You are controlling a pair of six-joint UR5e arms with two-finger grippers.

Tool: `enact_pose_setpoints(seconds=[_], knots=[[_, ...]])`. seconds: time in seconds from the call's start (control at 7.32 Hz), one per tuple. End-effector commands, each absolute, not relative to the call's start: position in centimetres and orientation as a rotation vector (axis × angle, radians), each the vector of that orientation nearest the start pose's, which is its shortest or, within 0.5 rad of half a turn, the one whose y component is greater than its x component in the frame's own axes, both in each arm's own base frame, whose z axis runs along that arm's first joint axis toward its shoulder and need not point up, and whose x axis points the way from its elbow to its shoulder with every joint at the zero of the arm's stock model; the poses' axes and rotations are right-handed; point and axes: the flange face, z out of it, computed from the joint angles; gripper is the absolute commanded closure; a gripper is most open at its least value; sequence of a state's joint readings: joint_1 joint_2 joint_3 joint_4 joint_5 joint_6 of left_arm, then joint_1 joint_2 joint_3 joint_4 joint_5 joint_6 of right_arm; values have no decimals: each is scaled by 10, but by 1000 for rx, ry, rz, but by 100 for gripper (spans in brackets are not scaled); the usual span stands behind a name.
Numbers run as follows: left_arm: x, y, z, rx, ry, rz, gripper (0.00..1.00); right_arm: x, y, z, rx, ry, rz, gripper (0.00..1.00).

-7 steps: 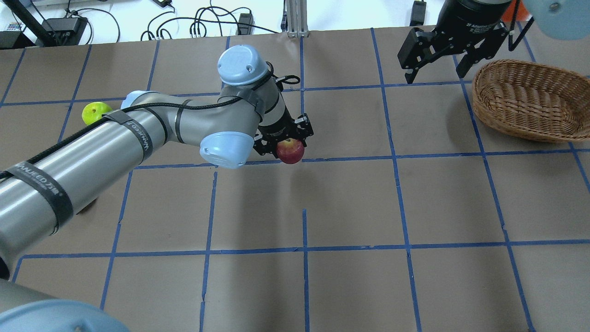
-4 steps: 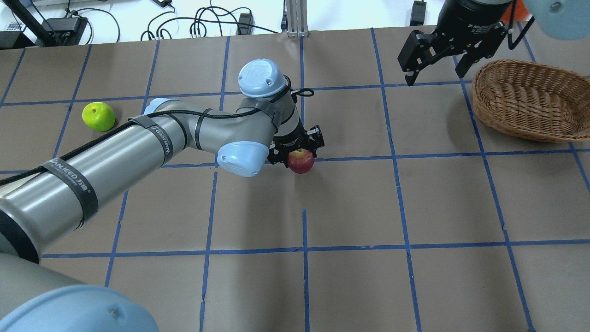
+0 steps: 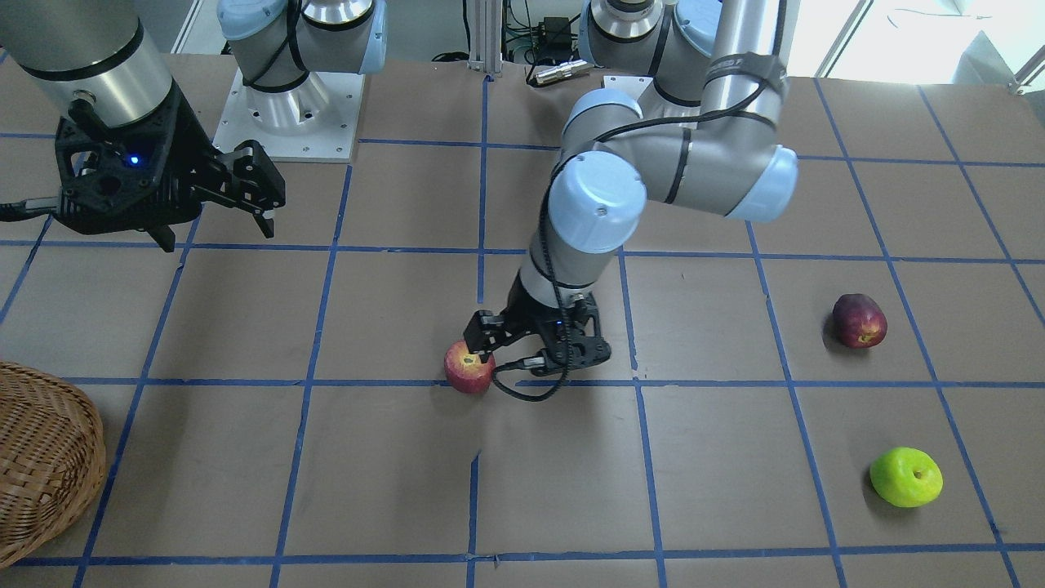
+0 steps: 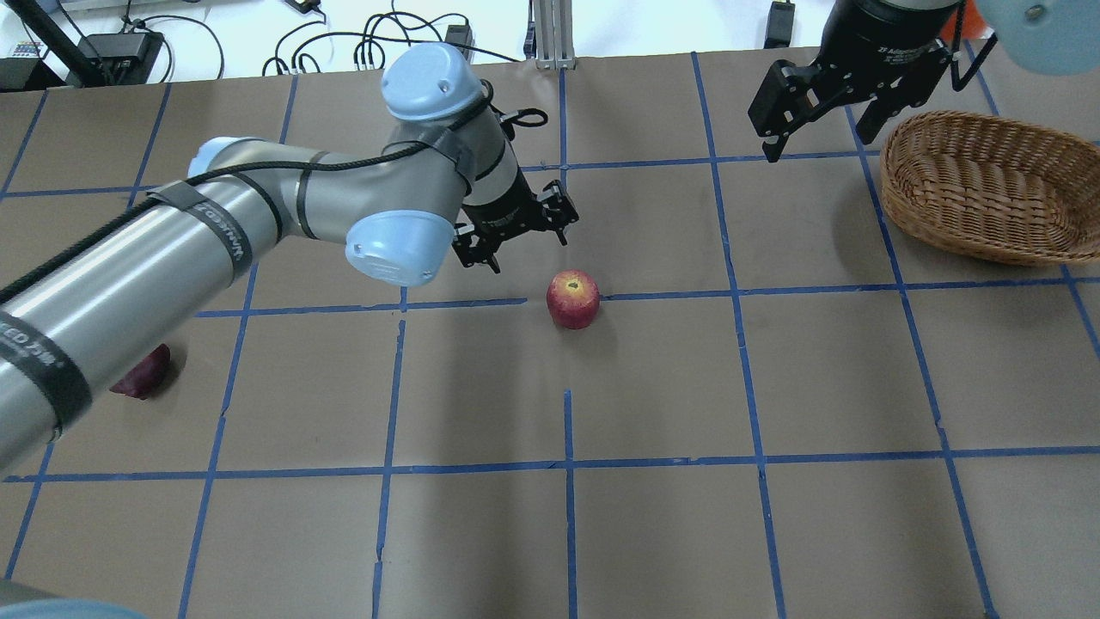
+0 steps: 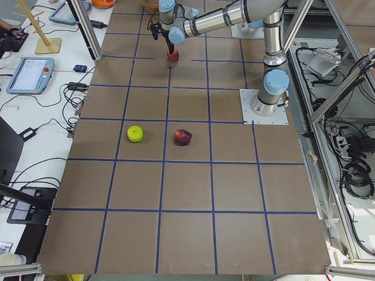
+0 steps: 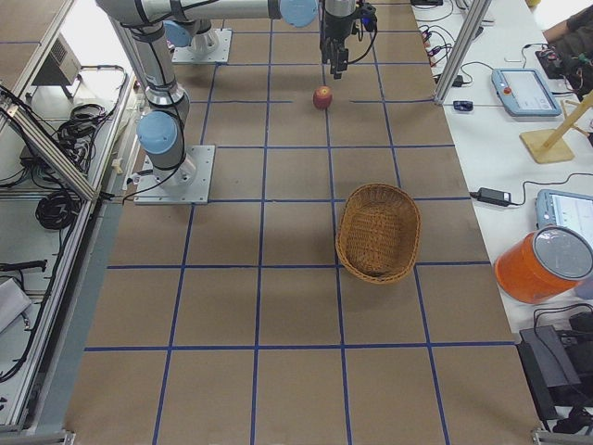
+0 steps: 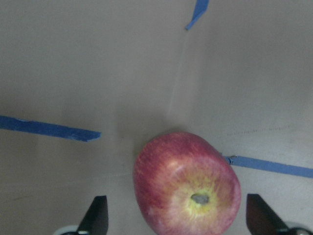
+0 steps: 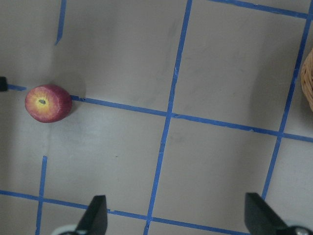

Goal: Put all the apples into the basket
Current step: 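Reach the right gripper to the centered apple while left moves to dark apple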

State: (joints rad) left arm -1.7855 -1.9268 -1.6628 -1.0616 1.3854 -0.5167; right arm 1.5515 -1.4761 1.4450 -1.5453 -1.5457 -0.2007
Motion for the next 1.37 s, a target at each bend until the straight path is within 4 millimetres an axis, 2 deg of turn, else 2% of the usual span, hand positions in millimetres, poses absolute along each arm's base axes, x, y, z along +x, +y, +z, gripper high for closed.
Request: enact_pose_setpoints(seconds=[0.0,0.14,0.27,0.41,0.55,0.68,0.82,0.96,1.23], knots=[[-134,-573,341,-354,3274,115,0,132,-541,435,-162,3097,18,0],[-61,-574,344,-342,3239,126,0,176,-526,401,-110,3104,-10,0],[1,-568,336,-147,3230,147,0,240,-502,381,-138,3099,-38,0],[47,-560,327,-67,3160,196,0,276,-513,354,1,3082,-113,0],[90,-550,313,-53,3080,279,0,321,-509,318,33,3081,-100,0],[128,-539,298,69,3106,320,0,361,-500,285,-12,3096,-103,0],[161,-531,289,142,3109,295,0,368,-502,263,-17,3105,-106,0],[183,-523,277,233,3107,274,0,372,-509,248,-20,3097,-95,0],[188,-504,218,278,3065,273,0,373,-514,237,-45,3102,-134,0]])
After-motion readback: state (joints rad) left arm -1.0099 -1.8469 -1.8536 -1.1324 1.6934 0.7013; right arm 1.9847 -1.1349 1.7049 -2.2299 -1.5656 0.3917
